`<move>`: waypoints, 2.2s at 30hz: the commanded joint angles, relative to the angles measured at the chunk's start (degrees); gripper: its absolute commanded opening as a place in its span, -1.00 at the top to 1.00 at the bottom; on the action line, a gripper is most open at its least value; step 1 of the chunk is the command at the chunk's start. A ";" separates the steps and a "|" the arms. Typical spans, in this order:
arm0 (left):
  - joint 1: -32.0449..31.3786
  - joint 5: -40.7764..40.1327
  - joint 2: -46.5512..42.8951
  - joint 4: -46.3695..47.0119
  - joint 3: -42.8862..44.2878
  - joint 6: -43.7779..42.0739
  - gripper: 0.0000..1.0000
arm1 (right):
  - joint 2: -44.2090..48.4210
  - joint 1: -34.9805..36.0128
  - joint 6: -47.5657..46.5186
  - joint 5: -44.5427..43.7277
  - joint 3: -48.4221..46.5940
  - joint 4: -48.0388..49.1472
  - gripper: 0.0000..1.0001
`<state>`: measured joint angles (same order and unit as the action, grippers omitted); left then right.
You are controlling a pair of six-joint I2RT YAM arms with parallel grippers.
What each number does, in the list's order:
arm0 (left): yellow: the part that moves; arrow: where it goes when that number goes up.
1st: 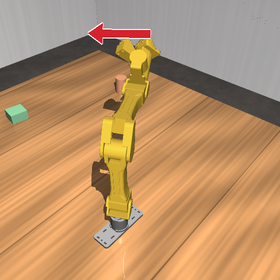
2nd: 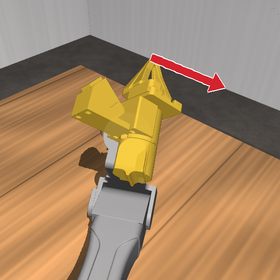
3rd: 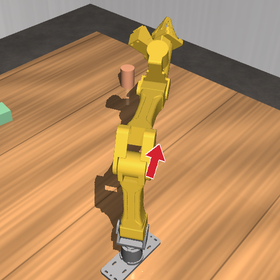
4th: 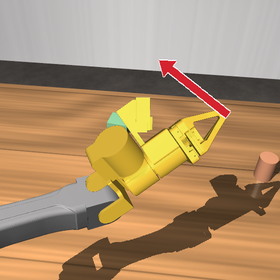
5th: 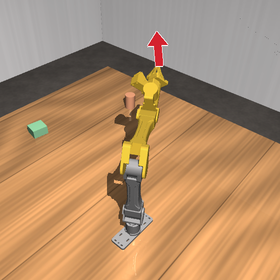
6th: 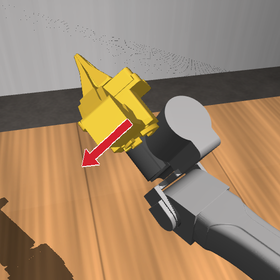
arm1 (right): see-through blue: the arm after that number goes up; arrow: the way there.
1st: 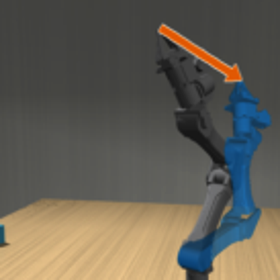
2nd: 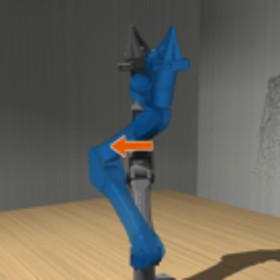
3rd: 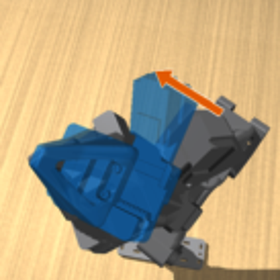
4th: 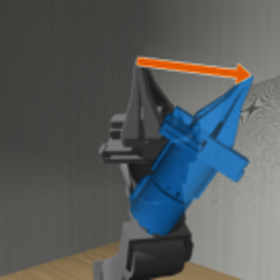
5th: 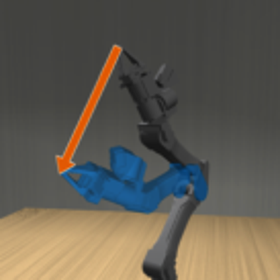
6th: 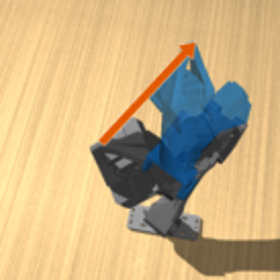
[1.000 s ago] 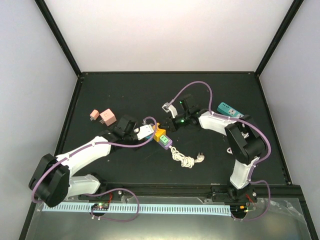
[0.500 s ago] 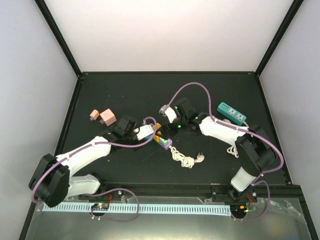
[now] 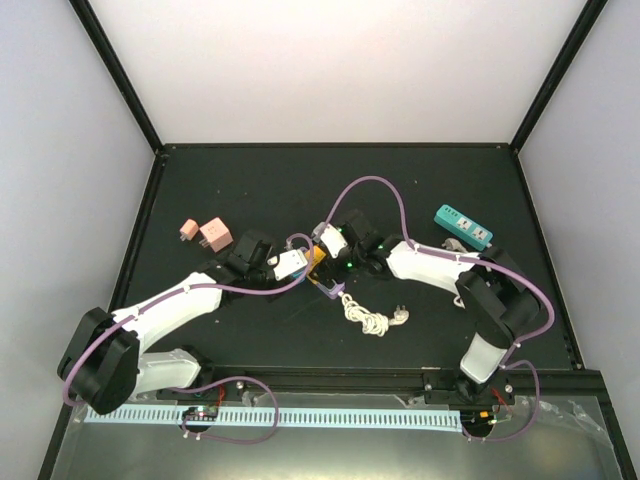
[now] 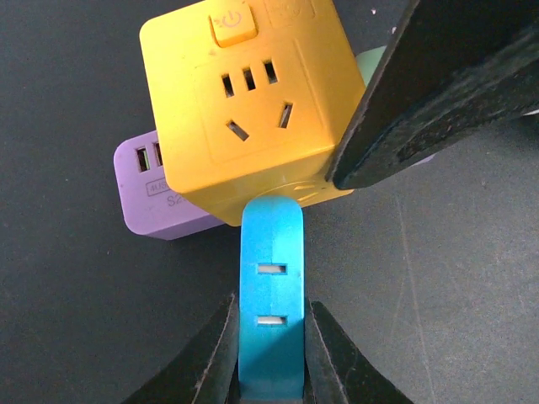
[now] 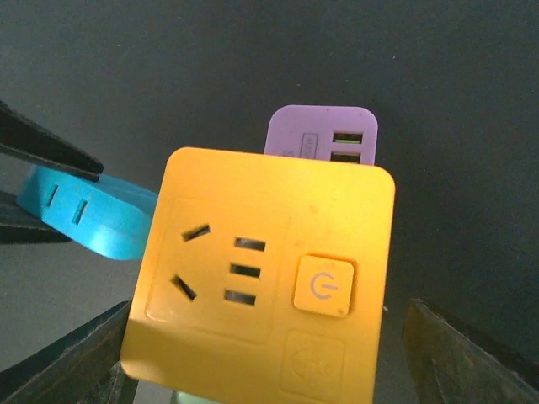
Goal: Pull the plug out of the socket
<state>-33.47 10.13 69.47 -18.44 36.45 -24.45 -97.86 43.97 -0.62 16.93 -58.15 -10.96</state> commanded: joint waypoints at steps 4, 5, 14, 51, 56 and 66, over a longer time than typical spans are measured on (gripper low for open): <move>-0.43 0.61 1.19 -2.91 0.21 -0.35 0.97 | -2.50 0.42 -0.22 -3.66 -1.11 5.30 -0.57; -0.44 0.55 1.19 -2.92 0.20 -0.45 0.97 | -2.52 0.43 0.08 -3.60 -0.74 5.89 -0.54; -0.44 0.10 0.27 -4.03 -0.26 -0.85 0.97 | -3.33 0.37 0.94 -8.19 1.07 7.27 -0.13; 0.68 -4.29 -6.67 -8.19 -3.52 -3.74 0.97 | -6.22 -4.06 2.29 -19.99 2.79 7.91 0.56; 1.04 -4.93 -7.63 -8.64 -4.01 -4.14 0.97 | -5.69 -4.07 1.88 -22.99 3.46 8.83 0.56; 1.80 -4.74 -8.69 -8.98 -3.50 -4.30 0.97 | -5.23 -4.12 1.16 -17.85 2.89 7.90 0.34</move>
<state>-32.23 5.56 62.22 -26.28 32.10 -27.90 -101.41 40.25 2.66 1.32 -56.86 2.33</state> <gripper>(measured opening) 0.181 0.678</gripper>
